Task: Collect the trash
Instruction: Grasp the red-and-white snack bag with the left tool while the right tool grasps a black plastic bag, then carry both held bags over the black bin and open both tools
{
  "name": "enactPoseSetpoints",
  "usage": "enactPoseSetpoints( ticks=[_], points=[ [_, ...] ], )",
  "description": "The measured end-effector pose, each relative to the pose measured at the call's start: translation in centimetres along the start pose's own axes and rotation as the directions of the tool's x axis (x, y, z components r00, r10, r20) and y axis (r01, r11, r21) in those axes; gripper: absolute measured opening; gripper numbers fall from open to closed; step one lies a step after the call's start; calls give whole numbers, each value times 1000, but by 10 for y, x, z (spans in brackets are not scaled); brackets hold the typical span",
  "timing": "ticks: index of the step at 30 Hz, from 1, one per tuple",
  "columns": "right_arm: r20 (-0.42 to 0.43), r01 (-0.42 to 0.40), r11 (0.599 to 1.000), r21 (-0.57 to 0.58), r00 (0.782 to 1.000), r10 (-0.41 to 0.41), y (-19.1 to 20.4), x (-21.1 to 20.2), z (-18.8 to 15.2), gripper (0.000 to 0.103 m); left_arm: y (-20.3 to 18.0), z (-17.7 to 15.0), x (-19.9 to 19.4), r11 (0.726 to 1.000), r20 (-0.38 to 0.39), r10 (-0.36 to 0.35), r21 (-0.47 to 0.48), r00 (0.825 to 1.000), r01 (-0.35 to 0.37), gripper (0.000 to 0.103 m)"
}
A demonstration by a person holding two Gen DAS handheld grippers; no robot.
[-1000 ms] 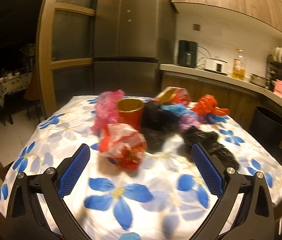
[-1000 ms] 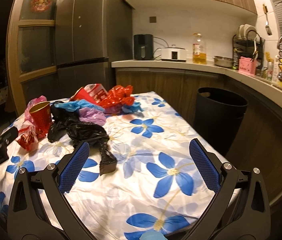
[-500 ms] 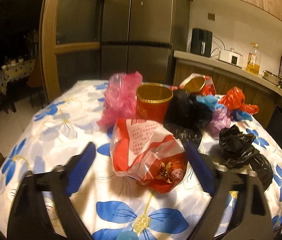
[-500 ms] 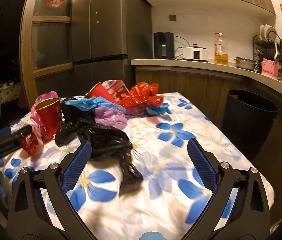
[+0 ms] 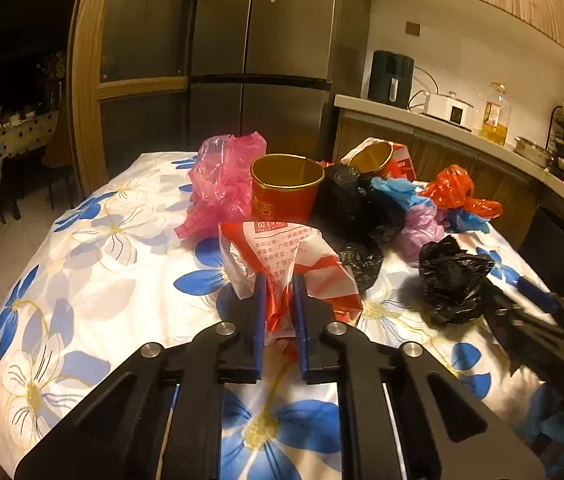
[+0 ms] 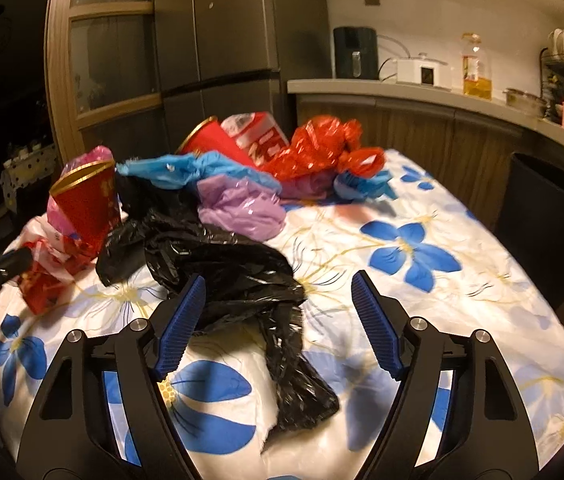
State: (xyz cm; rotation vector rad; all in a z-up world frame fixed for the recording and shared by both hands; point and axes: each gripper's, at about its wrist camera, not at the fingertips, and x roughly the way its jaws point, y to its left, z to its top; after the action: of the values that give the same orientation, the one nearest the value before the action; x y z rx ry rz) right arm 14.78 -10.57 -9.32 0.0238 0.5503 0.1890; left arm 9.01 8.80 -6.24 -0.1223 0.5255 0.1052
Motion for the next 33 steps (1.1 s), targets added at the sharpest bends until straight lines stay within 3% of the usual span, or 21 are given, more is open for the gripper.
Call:
enactPoseSetpoints(
  ticks=[8,11,23,33],
  points=[
    [-84,-55,998,27,995,57,-3,21,-5,19,-6,0,-17,1000,33,2,3,999,-2,11],
    [-71,-70,997,15,995,70,-1,17,-5,8,-9,0,-19,1000,33,5,11,999,-5,11],
    [63,-46,998,38,997,44,-31,-50,10,5,-42,8,-37,998,76,-18,65,997,13,11],
    [153,26,995,99,987,-41,-90,-90,27,5,-113,32,-42,980,136,-128,167,982,104,11]
  ],
)
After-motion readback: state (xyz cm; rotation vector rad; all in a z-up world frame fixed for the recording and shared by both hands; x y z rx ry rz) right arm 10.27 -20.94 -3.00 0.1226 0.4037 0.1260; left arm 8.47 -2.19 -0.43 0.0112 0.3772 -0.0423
